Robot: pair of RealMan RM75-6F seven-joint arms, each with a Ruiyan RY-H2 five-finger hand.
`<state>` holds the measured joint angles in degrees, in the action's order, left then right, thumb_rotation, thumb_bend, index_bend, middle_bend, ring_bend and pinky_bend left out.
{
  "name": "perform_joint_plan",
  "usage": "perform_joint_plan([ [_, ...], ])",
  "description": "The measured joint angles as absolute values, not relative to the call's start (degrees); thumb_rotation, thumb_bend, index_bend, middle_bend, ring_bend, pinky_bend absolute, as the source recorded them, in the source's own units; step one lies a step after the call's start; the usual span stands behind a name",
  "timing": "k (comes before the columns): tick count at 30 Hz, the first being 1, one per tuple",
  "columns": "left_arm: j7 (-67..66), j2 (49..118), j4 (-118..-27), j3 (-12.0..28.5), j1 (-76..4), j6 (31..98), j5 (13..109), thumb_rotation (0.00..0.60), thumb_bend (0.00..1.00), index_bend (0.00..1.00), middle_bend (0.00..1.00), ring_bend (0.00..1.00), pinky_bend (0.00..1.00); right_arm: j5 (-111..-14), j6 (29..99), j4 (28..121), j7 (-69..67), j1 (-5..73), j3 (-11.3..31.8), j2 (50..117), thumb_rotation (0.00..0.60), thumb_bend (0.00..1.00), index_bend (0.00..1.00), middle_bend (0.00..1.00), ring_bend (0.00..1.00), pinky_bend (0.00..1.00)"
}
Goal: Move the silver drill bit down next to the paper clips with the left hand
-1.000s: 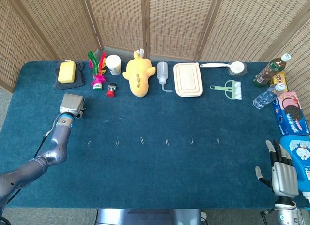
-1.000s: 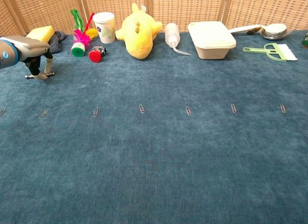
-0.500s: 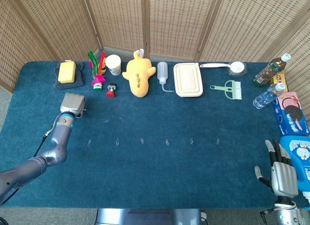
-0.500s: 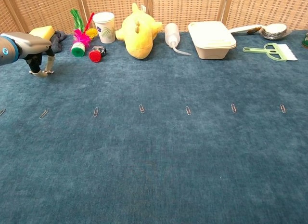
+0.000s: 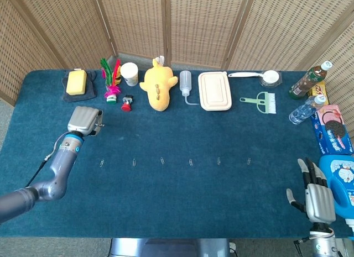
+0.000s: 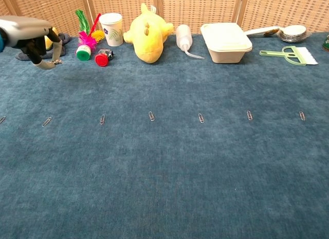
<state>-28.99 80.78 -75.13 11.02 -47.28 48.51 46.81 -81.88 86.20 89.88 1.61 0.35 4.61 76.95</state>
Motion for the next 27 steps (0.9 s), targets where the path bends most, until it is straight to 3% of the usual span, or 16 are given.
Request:
perform_joint_plan([
  [7, -25.3, 75.6, -86.8, 10.3, -45.0, 51.1, 52.5, 0.600, 0.70, 0.63, 1.00, 1.00, 0.87, -82.0, 86.0, 89.2, 0.8, 0.1, 4.2, 77.0, 0.600, 0.39, 0.01, 0.02, 0.00, 0.12],
  [13, -24.0, 74.5, -91.7, 9.6, -44.7, 52.0, 56.2, 0.600, 0.69, 0.63, 1.00, 1.00, 0.87, -81.9, 86.6, 89.0, 0.0, -0.5, 4.0, 76.8, 0.600, 0.39, 0.01, 0.02, 0.00, 0.12],
  [27, -23.7, 80.3, -96.4, 7.2, -46.7, 50.9, 60.7, 0.600, 0.69, 0.63, 1.00, 1.00, 0.87, -81.9, 87.0, 88.6, -1.0, -1.3, 3.5, 76.6, 0.600, 0.39, 0.01, 0.02, 0.00, 0.12],
])
